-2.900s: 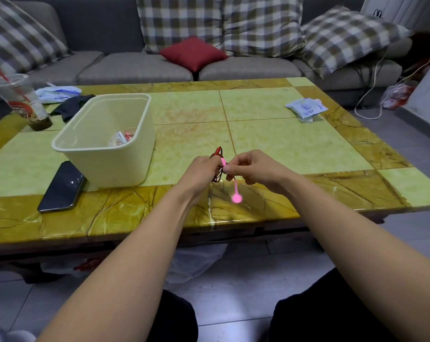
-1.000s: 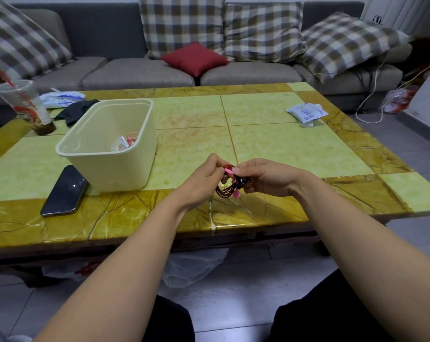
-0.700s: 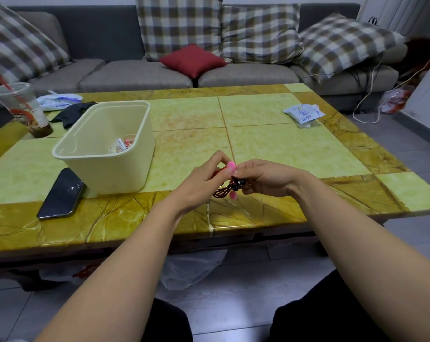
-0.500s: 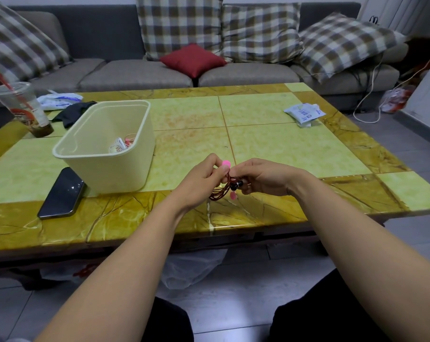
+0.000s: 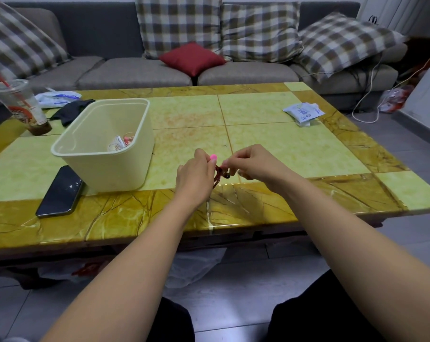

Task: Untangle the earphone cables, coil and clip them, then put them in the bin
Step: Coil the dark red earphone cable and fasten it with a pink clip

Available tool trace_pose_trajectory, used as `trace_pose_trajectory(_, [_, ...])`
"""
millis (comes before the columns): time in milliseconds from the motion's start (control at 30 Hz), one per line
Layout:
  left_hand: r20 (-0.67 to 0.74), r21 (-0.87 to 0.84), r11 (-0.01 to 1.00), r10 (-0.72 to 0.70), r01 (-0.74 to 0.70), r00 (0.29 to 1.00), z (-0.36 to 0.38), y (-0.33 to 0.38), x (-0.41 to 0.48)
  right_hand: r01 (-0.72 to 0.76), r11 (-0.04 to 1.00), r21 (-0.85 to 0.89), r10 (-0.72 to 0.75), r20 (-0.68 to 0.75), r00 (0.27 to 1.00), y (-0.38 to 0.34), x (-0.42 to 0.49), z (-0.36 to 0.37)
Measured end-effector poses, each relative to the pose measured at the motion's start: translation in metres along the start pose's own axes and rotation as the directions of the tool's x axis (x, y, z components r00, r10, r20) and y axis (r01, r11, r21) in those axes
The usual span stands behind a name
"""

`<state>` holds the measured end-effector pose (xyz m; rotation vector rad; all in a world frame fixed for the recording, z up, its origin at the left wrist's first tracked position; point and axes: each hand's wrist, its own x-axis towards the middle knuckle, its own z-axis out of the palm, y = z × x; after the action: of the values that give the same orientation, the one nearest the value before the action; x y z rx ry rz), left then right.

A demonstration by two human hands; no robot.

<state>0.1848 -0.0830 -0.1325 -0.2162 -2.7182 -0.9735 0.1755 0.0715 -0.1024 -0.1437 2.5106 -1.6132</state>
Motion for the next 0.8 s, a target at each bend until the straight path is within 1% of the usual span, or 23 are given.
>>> trace_pose_trajectory(133, [-0.051,-0.157,0.985,-0.074,0.065,0.996,0.002,0.001,0.003,0.026,0.999,0.035,-0.027,0.011,1.000,0.001,-0.002,0.014])
trace_pose_trajectory(233, [-0.079,-0.211,0.974,-0.097,0.078,0.992,0.001,0.002,0.003,0.033,0.994,0.100,-0.035,0.022,0.999,-0.001,-0.001,0.016])
trace_pose_trajectory(367, [-0.066,-0.248,0.965,-0.104,0.085,0.992,-0.001,0.003,0.002,0.041,0.995,0.088,-0.046,0.053,0.998,0.000,0.000,0.016])
trace_pose_trajectory(500, [-0.031,-0.371,0.926,-0.087,0.070,0.996,-0.001,0.004,0.001,-0.024,0.986,0.167,0.017,0.039,0.999,0.003,0.004,0.013])
trace_pose_trajectory(567, [-0.023,-0.418,0.906,-0.080,0.063,0.997,-0.001,0.003,0.002,-0.032,0.979,0.200,0.027,0.027,0.999,0.003,0.005,0.013])
trace_pose_trajectory(700, [-0.002,-0.493,0.865,-0.106,0.091,0.994,-0.002,0.003,0.004,0.062,0.956,0.285,-0.070,0.017,0.997,0.004,0.006,0.017])
trace_pose_trajectory(800, [0.046,-0.591,0.797,-0.120,0.123,0.992,-0.002,0.003,0.003,0.103,0.936,0.338,-0.119,0.026,0.993,0.007,0.008,0.017])
